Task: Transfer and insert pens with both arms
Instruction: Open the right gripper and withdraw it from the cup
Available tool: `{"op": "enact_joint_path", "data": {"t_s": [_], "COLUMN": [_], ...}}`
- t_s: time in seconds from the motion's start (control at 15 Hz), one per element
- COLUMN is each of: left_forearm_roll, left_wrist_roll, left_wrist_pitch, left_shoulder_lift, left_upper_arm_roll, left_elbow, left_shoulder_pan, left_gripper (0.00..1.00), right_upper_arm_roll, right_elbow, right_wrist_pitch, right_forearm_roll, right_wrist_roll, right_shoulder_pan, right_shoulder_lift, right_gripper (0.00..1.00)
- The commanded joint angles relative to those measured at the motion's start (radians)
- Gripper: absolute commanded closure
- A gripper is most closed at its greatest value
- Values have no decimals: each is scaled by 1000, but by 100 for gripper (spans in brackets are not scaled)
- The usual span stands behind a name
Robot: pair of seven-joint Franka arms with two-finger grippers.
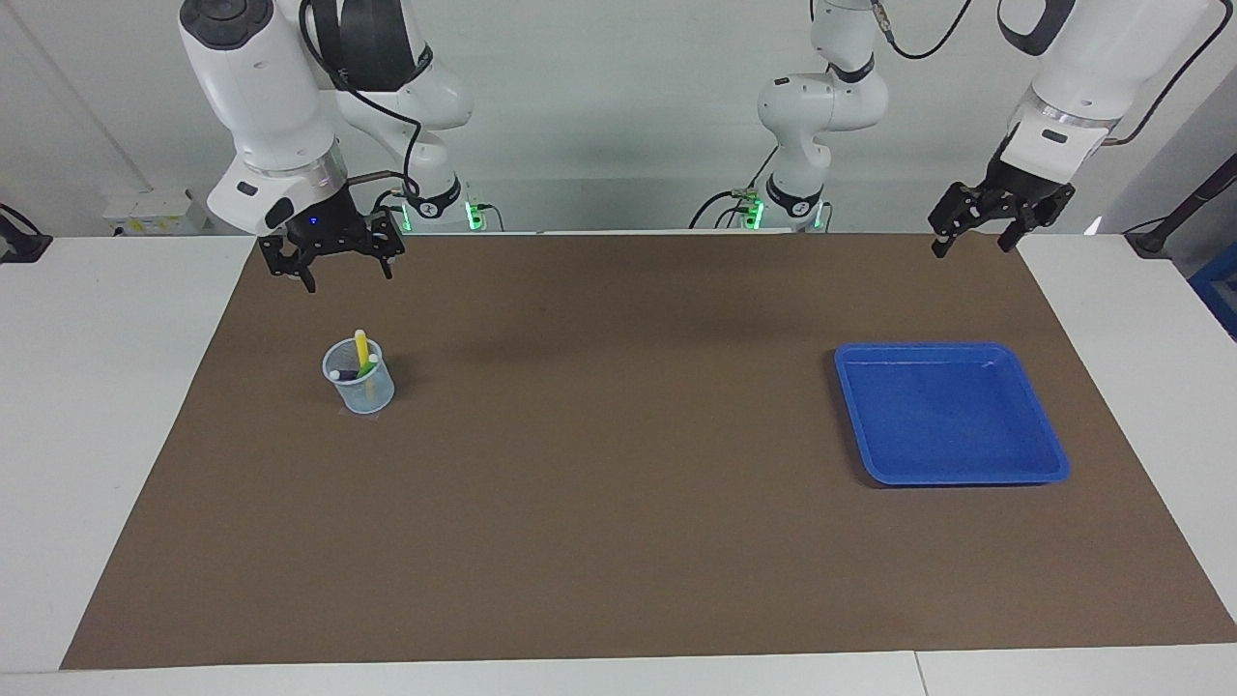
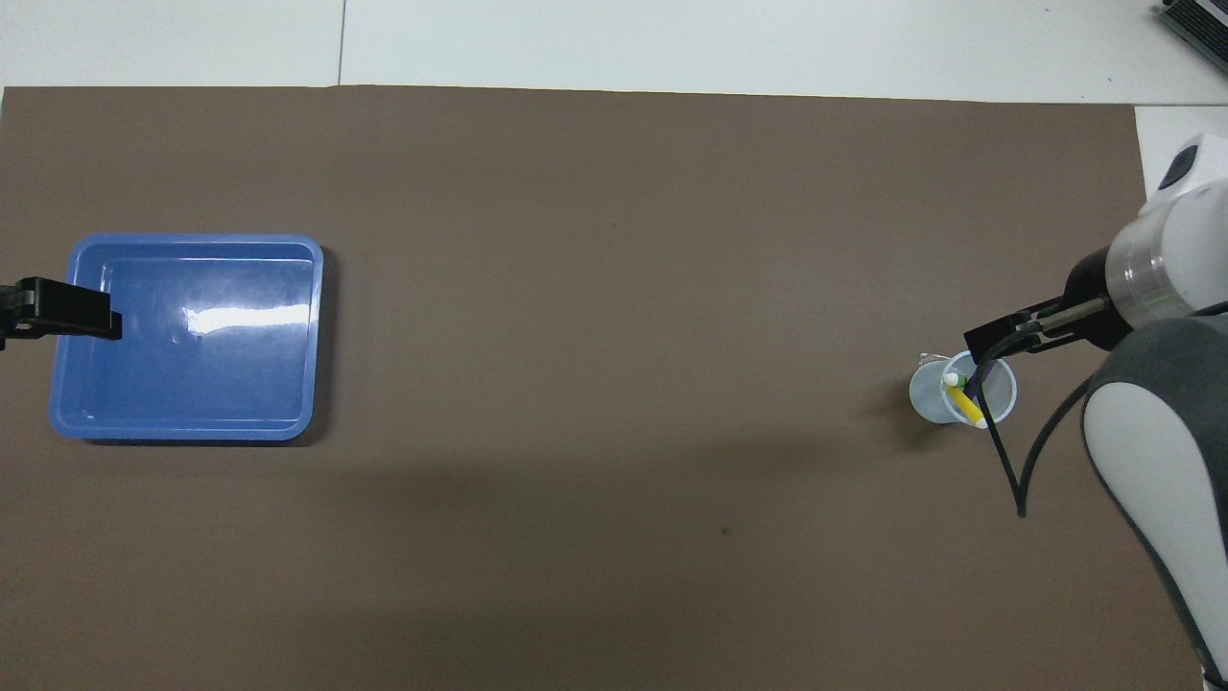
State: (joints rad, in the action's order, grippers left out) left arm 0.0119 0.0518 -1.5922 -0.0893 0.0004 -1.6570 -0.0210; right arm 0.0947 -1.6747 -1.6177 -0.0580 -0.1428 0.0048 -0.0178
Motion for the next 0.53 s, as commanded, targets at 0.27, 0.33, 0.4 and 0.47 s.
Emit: {"op": "enact_joint_path", "data": {"t_s": [0.27,0.33,0.4,0.47], "left_forearm_roll": [11,11,11,11], "left_wrist_roll": [7,7,7,7], "left_wrist_pitch": [-14,-12,-11,-11], "left_shoulder_lift": [-24,-24,-24,-24], "left_upper_arm_roll": [10,10,10,10], "left_elbow": [-30,-30,-30,-30], "left_shoulder_pan": [-10,-10,-10,-10], "left_gripper": [0,0,0,0], "right_upper_arm_roll": [-76,-93,-107,-112], "right_elbow": [39,55,58,58], "right_wrist_pitch": [1,5,6,6], "right_forearm_roll": [12,26,52,62], "right_wrist_roll": [114,114,114,115], "right_shoulder_pan": [-16,-16,-17,-17], "right_shoulder_lift": [1,13,15,16], "right_gripper": [0,0,0,0]}}
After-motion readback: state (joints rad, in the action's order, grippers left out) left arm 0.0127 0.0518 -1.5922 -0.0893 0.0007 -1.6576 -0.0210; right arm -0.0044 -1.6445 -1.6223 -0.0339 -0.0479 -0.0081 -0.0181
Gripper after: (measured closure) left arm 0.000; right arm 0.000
